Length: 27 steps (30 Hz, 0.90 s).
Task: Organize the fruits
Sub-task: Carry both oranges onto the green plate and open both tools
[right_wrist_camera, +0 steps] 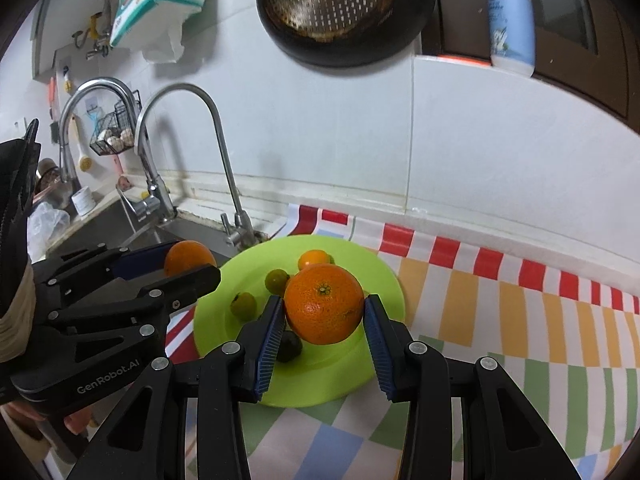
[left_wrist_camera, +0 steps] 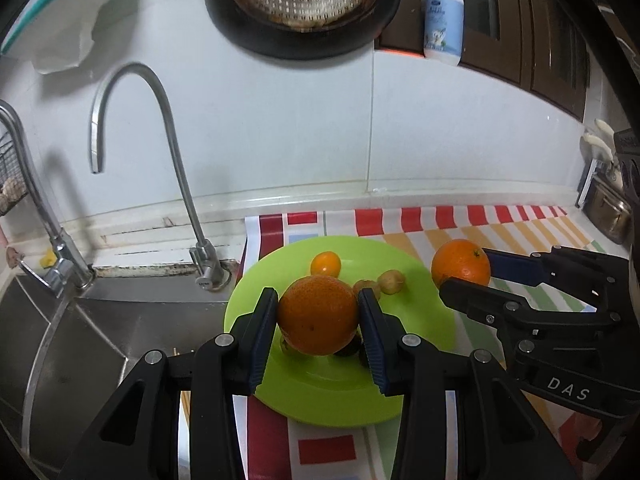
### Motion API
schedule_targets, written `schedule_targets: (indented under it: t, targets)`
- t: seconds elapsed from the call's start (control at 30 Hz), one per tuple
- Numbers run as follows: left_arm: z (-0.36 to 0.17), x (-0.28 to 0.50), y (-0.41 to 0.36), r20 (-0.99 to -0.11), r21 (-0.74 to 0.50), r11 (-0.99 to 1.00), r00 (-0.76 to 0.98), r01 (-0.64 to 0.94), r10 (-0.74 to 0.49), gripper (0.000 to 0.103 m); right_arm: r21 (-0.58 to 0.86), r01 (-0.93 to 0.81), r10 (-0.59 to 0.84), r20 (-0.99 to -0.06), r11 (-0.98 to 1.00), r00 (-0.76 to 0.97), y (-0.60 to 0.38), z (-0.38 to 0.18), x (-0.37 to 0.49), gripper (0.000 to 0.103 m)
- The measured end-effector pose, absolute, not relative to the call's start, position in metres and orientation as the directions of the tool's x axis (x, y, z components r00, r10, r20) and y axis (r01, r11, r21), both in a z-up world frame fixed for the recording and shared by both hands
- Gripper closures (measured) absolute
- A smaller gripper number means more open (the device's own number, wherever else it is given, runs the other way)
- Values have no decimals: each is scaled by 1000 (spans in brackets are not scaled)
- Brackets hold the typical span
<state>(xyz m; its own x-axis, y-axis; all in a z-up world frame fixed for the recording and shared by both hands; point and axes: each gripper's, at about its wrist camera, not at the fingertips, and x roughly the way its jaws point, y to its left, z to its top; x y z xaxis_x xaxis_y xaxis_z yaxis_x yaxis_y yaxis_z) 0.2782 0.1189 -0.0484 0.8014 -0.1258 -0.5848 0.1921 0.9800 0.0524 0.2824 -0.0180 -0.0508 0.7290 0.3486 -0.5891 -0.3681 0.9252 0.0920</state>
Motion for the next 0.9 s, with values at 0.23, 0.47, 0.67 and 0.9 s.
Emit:
schedule_targets:
  t: [0.23,0.47,0.67,0.9]
  targets:
    - [-73,304,121,-625,68,965,764,255,-158,63,96,-363,338,-634,927,695,-11,-77,308,61]
    - [-88,323,120,-659,81,955,734,287,-165,62,102,-362,332,-676,927,658,-6,-98,327,61]
    - [-94,330,119,-670,78,949,722,304,-176,62,104,-360,328,-690,927,645,-7,-106,334,61]
    - [-80,318,119,-632,113,958,763,265,-137,44,89,-326,298,-674,941,676,-12,-101,329,53]
